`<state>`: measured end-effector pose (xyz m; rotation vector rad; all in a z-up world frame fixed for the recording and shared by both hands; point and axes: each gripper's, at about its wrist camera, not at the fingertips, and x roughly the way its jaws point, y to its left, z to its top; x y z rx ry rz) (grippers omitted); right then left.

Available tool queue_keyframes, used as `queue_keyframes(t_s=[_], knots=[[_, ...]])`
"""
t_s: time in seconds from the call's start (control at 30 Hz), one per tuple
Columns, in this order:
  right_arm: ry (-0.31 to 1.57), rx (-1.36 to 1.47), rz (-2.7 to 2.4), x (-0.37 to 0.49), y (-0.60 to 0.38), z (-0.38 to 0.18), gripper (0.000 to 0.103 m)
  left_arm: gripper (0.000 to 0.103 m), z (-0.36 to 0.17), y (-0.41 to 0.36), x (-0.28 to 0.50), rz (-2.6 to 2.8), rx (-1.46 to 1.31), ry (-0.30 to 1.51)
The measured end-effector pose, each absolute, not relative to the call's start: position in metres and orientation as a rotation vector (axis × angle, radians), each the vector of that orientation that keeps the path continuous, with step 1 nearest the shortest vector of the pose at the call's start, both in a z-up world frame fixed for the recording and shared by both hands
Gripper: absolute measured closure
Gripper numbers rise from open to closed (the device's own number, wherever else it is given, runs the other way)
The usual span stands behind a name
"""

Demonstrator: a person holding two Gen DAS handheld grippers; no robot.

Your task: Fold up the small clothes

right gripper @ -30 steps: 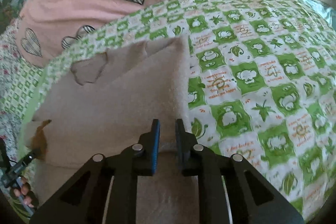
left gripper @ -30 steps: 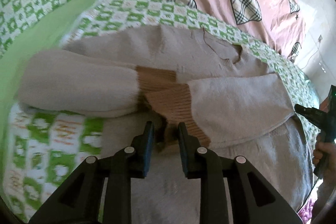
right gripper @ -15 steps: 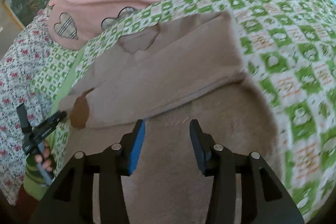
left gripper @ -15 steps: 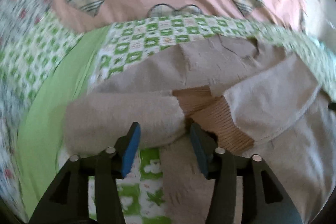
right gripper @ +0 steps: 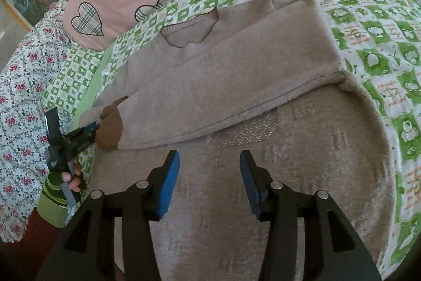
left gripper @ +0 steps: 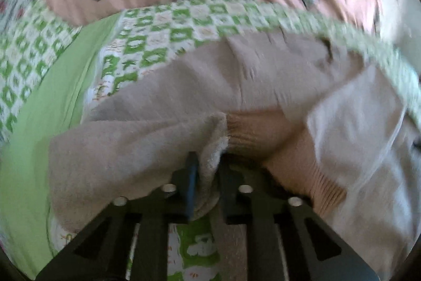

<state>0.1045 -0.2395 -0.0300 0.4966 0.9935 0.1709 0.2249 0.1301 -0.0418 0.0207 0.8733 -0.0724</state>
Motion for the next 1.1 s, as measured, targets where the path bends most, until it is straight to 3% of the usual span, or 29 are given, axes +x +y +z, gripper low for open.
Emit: queue_keyframes(t_s=[0.27,0.5,0.97,1.1], knots=[[0.964,0.501,0.183,0.106,-0.236,-0.026,0.054,0.094,0.001,0.137,0.211,-0.105,-0.184,0.777],[0.947,0.520,0.179,0.101,-0.246,-0.026,0.054,0.094,0.040,0.079,0.203,-0.255,-0.266,0.710],[0.908,0.563,0.114,0.089,-0.284,-0.028,0.054,0.094,-0.012,-0.077,0.232,-0.429,-0.184,0.798],[0.910,0.579,0.104,0.092,-0.289,-0.032,0.054,0.086,-0.034,-0.084,0.236,-0.415,-0.138,0.873]])
